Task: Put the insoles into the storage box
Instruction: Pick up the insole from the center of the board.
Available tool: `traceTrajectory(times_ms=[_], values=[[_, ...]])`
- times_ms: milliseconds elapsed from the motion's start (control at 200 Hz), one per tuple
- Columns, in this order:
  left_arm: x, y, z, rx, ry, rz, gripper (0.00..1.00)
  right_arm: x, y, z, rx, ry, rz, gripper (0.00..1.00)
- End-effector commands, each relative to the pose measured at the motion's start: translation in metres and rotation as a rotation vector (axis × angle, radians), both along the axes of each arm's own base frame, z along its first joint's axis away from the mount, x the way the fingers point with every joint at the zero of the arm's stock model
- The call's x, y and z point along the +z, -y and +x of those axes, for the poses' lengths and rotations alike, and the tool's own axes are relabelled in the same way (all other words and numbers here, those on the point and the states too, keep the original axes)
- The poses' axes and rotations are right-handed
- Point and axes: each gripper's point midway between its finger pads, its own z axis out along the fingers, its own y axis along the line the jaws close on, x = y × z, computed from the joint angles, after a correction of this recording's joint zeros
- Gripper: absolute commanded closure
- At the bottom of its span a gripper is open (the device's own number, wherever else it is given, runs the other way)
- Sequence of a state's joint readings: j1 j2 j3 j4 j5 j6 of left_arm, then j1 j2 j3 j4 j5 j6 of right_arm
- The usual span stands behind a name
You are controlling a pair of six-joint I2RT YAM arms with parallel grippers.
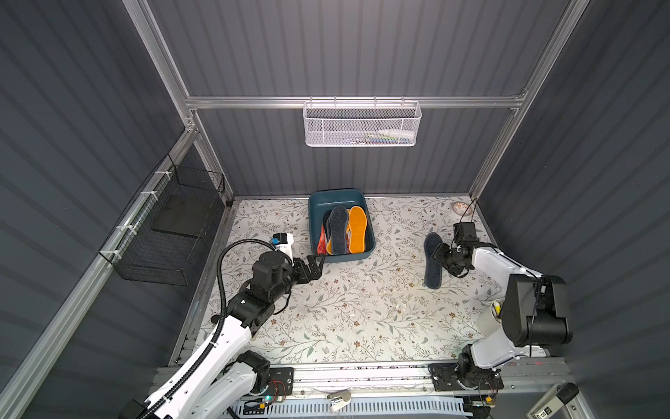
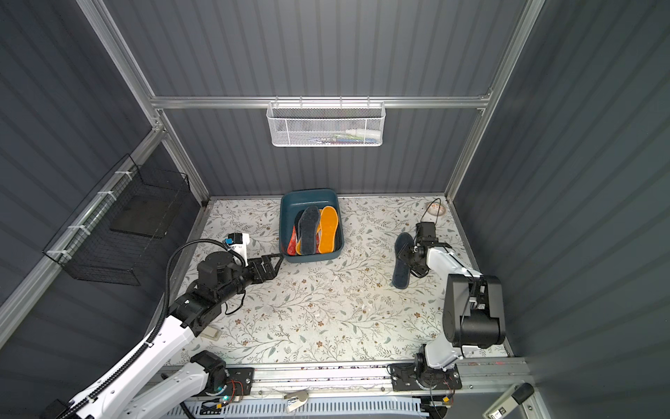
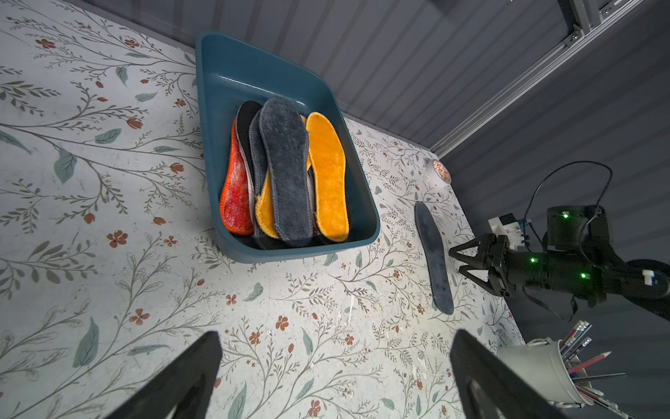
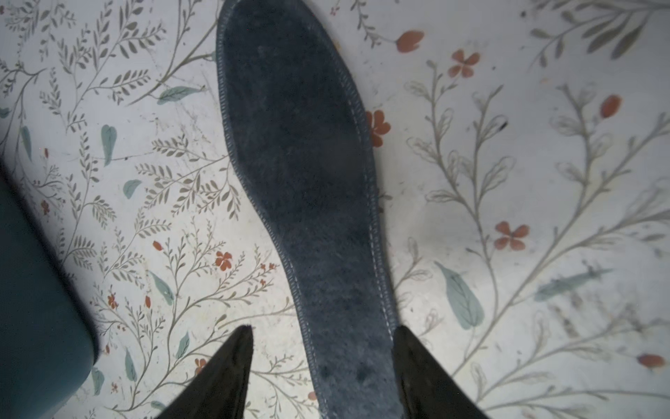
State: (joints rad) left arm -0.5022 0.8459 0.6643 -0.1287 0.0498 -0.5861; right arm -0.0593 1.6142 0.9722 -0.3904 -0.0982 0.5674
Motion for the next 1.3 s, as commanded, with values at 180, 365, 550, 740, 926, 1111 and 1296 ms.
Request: traceTrajectory(times_ms=[180,365,550,740,926,1111,1296], values=[[-0.004,0.008,0.003,-0.035,0.016,-0.014,0.0,-0.017,0.015,-0.004,0.029,-0.119,-0.039,0.39],[-0.008,0.008,0.003,-0.039,0.016,-0.003,0.0,-0.028,0.015,0.0,0.039,-0.155,-0.032,0.44],[-0.011,0.008,0.003,-0.04,0.013,0.002,0.0,-0.039,0.013,0.005,0.049,-0.191,-0.013,0.48],[-0.015,0.009,0.004,-0.04,0.004,-0.002,0.0,-0.044,0.012,0.008,0.052,-0.212,0.002,0.59],[-0.017,0.009,0.004,-0.04,0.0,-0.002,0.0,-0.044,0.008,0.009,0.061,-0.216,0.024,0.76],[-0.018,0.011,0.005,-0.043,-0.004,-0.003,0.0,-0.043,0.005,0.008,0.069,-0.21,0.036,0.95],[-0.019,0.012,0.005,-0.045,-0.009,-0.009,0.0,-0.037,0.001,0.008,0.077,-0.174,0.055,1.0]])
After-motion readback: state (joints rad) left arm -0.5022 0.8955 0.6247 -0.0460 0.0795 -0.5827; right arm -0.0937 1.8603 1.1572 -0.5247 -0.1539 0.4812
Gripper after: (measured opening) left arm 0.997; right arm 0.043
